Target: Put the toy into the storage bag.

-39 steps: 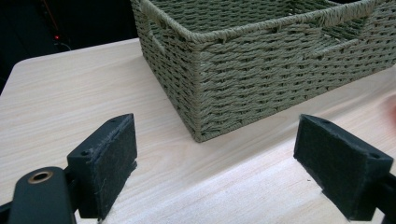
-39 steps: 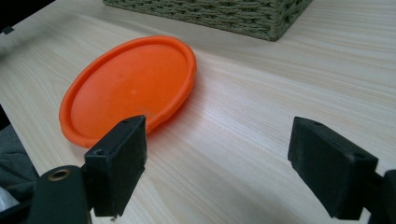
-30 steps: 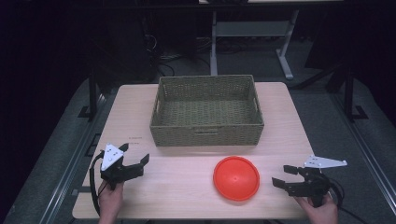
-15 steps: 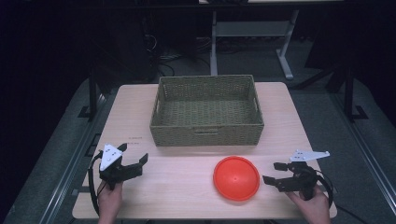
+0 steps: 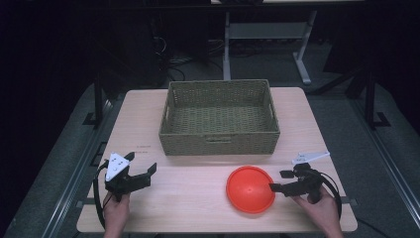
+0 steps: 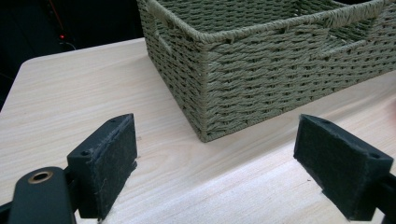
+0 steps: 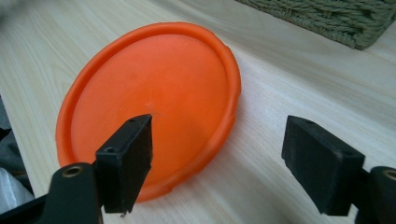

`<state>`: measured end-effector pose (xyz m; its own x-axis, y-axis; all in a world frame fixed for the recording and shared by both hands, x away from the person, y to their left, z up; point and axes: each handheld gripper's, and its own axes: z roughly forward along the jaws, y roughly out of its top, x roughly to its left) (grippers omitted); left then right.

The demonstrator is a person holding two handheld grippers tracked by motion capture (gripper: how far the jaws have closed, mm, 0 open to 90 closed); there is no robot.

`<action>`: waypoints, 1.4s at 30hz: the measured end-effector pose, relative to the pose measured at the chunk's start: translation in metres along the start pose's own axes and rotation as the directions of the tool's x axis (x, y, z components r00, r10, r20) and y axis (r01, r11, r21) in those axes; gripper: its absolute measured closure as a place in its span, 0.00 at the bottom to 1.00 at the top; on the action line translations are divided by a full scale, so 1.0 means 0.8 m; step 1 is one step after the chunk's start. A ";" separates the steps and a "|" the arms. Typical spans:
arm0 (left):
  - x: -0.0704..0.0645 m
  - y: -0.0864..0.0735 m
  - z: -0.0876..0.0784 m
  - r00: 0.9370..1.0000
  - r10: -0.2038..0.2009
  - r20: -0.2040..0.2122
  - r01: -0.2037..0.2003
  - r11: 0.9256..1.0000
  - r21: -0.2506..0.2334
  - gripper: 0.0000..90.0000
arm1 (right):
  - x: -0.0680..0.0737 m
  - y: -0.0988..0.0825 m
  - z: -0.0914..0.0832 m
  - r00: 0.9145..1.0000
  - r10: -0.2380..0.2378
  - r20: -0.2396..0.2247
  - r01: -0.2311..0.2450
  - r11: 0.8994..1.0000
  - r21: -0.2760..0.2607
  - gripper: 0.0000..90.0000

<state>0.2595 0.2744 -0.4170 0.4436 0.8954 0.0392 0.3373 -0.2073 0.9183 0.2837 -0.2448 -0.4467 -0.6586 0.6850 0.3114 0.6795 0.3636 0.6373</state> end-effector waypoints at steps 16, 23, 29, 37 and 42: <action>-0.001 0.000 -0.002 1.000 0.006 -0.011 -0.006 1.000 -0.002 0.14 | -0.003 0.022 0.028 0.999 0.014 -0.036 -0.011 0.997 0.080 0.44; -0.003 0.001 -0.002 1.000 0.011 -0.011 -0.011 1.000 -0.001 0.14 | -0.005 0.021 0.031 0.999 0.026 -0.041 -0.022 0.996 0.085 0.50; -0.003 0.001 -0.002 1.000 0.010 -0.011 -0.010 1.000 -0.004 0.14 | -0.006 0.021 0.034 0.998 0.039 -0.051 -0.034 0.995 0.098 0.53; -0.003 0.001 -0.002 1.000 0.012 -0.008 -0.012 1.000 0.000 0.14 | -0.006 0.019 0.037 0.997 0.046 -0.057 -0.039 0.993 0.108 0.57; -0.003 0.001 -0.002 1.000 0.012 -0.009 -0.012 1.000 -0.003 0.14 | -0.008 0.019 0.038 0.996 0.057 -0.069 -0.049 0.992 0.115 0.60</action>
<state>0.2574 0.2730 -0.4158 0.4402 0.8963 0.0537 0.3297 -0.2170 0.9188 0.3078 -0.2243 -0.4606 -0.6396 0.6596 0.3947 0.7433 0.3997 0.5365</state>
